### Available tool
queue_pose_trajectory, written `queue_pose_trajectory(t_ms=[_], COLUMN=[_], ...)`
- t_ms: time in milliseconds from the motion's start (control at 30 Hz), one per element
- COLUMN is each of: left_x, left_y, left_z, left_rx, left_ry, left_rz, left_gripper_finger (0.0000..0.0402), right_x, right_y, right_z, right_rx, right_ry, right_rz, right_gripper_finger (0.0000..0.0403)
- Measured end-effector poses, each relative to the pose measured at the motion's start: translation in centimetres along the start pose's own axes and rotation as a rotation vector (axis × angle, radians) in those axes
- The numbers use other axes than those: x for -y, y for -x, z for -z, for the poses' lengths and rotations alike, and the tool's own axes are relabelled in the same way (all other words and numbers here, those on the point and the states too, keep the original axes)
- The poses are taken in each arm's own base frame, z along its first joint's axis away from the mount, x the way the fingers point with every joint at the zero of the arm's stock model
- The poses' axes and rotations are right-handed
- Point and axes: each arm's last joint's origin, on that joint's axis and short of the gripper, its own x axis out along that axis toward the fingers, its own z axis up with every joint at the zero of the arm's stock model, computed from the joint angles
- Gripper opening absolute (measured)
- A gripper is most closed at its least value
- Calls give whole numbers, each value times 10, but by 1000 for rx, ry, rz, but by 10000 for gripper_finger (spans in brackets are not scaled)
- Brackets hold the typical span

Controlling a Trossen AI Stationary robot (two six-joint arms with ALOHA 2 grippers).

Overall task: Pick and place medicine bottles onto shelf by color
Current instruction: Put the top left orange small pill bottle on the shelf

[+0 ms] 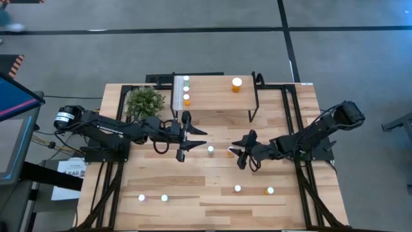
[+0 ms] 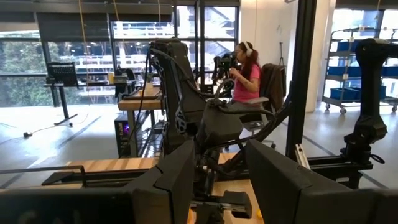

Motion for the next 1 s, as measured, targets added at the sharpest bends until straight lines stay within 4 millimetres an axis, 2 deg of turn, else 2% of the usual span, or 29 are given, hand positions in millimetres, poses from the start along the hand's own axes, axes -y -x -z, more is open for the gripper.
queue_pose_trajectory(t_ms=[133, 267, 500, 700, 1000], left_x=[0, 0, 0, 0, 0], left_y=[0, 0, 0, 0, 0], left_z=[1, 1, 2, 2, 4], left_rx=[-9, -11, -21, -23, -41], left_ry=[0, 1, 1, 1, 9], left_rz=[0, 0, 0, 0, 0], left_gripper_finger=[137, 137, 137, 137, 137], right_x=[2, 0, -5, -2, -3], right_y=[0, 1, -10, -22, -32], right_z=[2, 6, 22, 34, 39], right_rx=[-22, -39, -77, -91, -79], right_ry=[20, 130, 245, 204, 178], right_rz=[14, 11, 16, 62, 43], right_gripper_finger=[199, 205, 205, 201, 199])
